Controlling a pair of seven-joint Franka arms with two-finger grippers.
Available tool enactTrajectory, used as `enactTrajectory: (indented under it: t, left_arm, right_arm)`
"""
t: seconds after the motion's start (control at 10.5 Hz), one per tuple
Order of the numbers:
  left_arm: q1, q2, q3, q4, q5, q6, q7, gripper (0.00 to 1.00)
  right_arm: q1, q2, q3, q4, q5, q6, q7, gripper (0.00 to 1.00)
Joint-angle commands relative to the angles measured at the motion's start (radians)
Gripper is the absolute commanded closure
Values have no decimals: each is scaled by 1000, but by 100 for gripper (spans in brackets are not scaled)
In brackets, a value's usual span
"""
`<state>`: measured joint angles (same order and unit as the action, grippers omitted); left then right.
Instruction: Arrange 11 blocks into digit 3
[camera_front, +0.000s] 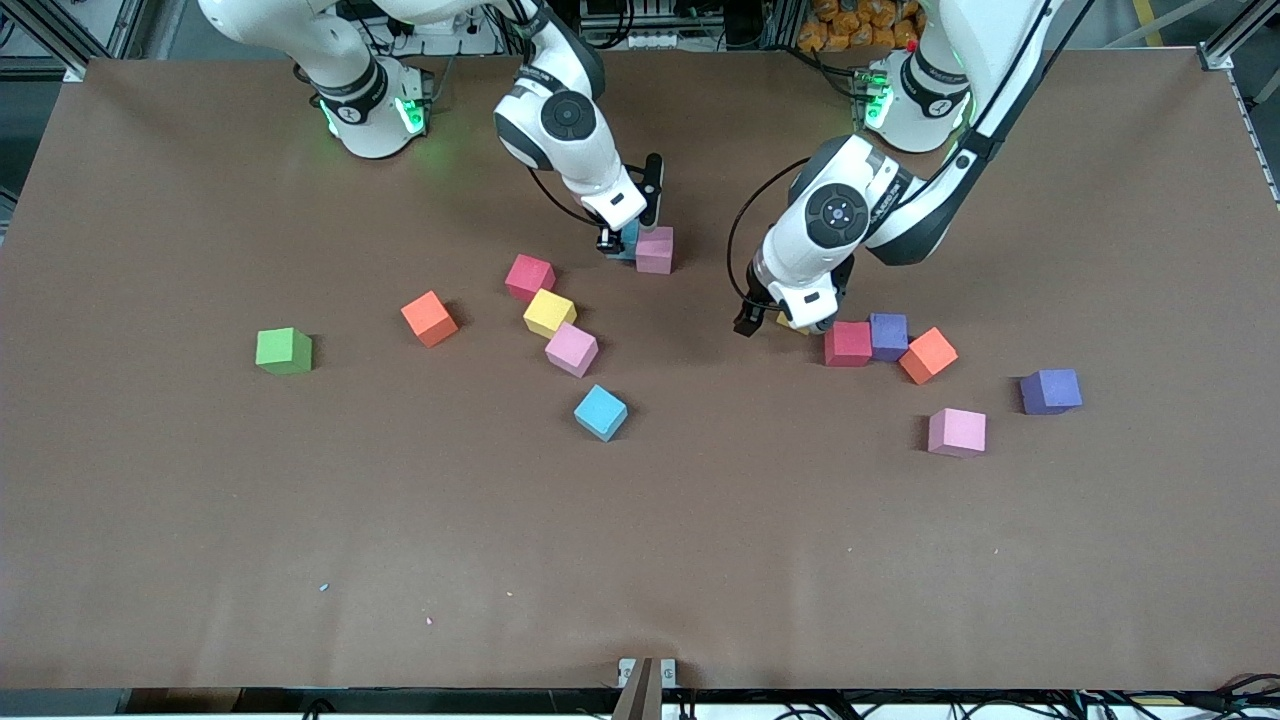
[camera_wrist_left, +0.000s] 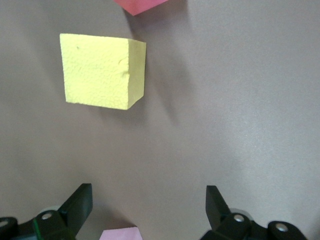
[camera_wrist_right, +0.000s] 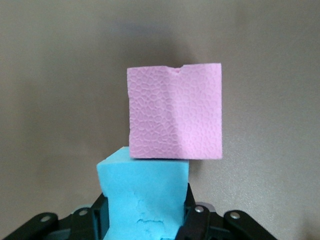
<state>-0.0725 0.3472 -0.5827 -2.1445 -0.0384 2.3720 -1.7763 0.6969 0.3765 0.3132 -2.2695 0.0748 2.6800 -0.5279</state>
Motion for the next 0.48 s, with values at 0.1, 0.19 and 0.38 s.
enactTrajectory:
  t: [0.1, 0.19, 0.38]
  left_arm:
    - [74, -10, -9, -11, 17, -42, 63, 0]
    - [89, -31, -9, -14, 14, -65, 39, 0]
    - [134, -54, -12, -35, 15, -97, 31, 0]
  right_arm:
    - [9, 18, -23, 97, -68, -162, 23, 100]
    - [10, 30, -22, 116, -101, -179, 66, 100]
    - [10, 51, -22, 134, -145, -183, 100, 100]
